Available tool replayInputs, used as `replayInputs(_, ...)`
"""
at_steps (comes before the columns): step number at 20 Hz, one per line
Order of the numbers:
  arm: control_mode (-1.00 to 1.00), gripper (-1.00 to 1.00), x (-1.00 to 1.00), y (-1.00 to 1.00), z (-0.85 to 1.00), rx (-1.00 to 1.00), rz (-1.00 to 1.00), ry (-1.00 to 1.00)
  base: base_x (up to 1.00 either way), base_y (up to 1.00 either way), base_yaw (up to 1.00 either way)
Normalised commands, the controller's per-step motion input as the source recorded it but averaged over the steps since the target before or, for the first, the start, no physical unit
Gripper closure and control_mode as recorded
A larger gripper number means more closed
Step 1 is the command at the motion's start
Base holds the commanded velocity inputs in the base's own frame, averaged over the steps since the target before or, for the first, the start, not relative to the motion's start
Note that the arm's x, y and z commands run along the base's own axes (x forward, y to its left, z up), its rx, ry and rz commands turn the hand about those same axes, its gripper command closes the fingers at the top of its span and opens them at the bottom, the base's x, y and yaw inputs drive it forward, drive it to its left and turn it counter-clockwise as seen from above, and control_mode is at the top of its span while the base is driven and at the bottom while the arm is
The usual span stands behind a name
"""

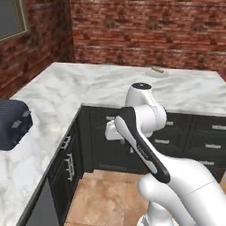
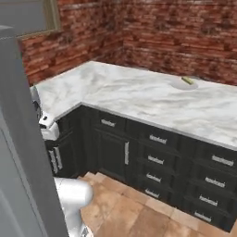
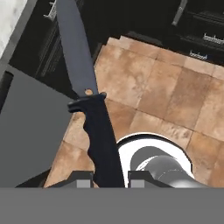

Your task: Retrieve the butter from the fridge and place it on a plate on the dining table. Then retrieve the butter knife by the fridge and place it near the plate.

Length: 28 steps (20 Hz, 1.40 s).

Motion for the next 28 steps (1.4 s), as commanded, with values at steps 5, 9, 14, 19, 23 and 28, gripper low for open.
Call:
replayInputs(5, 1.00, 1.00, 0.00, 0.00, 0.00, 0.00, 0.00, 0.00, 0.19, 0.00, -0.64)
replayInputs(9, 1.00, 1.00, 0.00, 0.00, 0.00, 0.00, 0.00, 0.00, 0.16, 0.00, -0.68)
replayInputs(14, 1.00, 1.00, 0.00, 0.00, 0.00, 0.00, 0.00, 0.00, 0.22, 0.00, -0.73)
replayInputs(19, 1.00, 1.00, 0.00, 0.00, 0.00, 0.00, 0.00, 0.00, 0.19, 0.08, -0.70)
replayInputs(23, 1.00, 1.00, 0.00, 0.00, 0.00, 0.00, 0.00, 0.00, 0.06, 0.49, -0.61)
replayInputs(28, 1.00, 1.00, 0.00, 0.00, 0.00, 0.00, 0.00, 0.00, 0.17, 0.69, -0.58)
